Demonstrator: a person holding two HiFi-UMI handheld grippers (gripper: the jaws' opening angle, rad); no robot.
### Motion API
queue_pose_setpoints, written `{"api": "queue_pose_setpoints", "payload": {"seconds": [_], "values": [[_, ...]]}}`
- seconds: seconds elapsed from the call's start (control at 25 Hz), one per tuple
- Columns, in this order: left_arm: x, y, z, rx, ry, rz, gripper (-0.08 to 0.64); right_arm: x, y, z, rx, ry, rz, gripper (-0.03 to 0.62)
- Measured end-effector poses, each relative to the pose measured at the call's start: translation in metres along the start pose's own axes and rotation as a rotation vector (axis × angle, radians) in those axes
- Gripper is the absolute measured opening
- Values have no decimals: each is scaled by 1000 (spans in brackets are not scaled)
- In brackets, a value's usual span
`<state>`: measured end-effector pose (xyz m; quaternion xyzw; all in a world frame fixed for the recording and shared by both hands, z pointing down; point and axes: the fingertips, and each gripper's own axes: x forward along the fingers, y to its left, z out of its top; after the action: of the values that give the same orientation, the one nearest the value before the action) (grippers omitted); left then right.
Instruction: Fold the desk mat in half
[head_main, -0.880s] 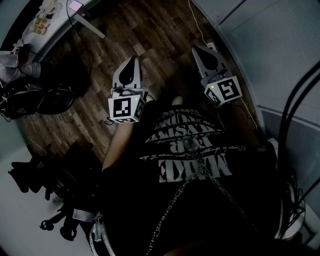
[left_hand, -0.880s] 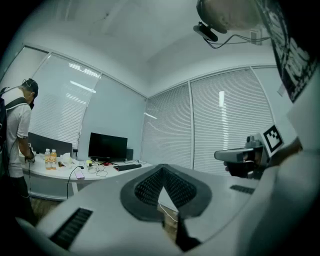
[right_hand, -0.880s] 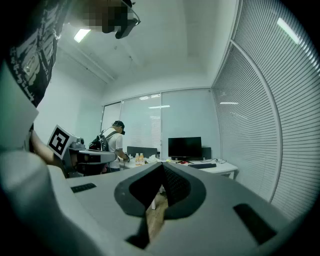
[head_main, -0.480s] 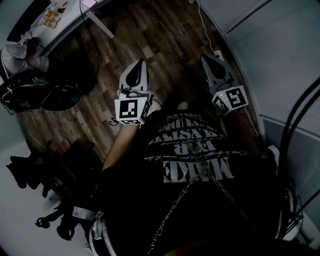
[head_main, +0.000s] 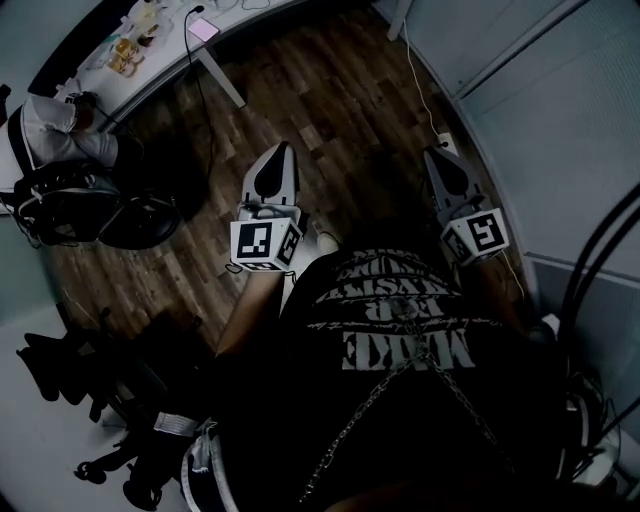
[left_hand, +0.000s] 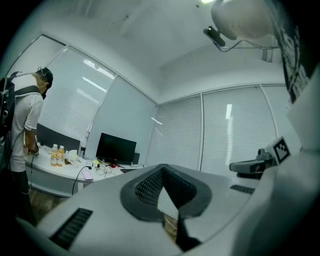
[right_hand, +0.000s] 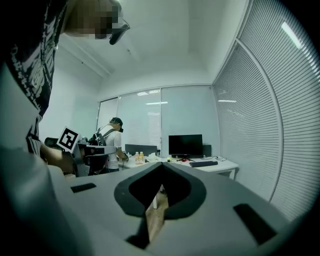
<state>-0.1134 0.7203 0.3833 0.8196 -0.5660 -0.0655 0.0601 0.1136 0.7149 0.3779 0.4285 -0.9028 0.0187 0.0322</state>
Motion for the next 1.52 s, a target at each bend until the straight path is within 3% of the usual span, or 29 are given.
{"api": "queue_pose_setpoints", "payload": {"seconds": [0.12,0.48,0.72,0.92,1.24,1.52], "values": [[3,-5,3,-10,-22,-21,0,3,1,7,7,-6,-10,0],[54,-3,-21,-9,40,-37,-2,42,-29,5,29,2,-1,0],[108,3,-29,-6,64,6,-1,79,-84,-6,64,17,7,0],[192,0,-52,-6,91,43,0,117,-161,-27,105,23,38,0],[212,-12,-27,-12,56,-22,0,116,-163,-6,83,15,26,0],[292,-40,-28,39,66,8,0,134,-249,4,98,-18,82,0]]}}
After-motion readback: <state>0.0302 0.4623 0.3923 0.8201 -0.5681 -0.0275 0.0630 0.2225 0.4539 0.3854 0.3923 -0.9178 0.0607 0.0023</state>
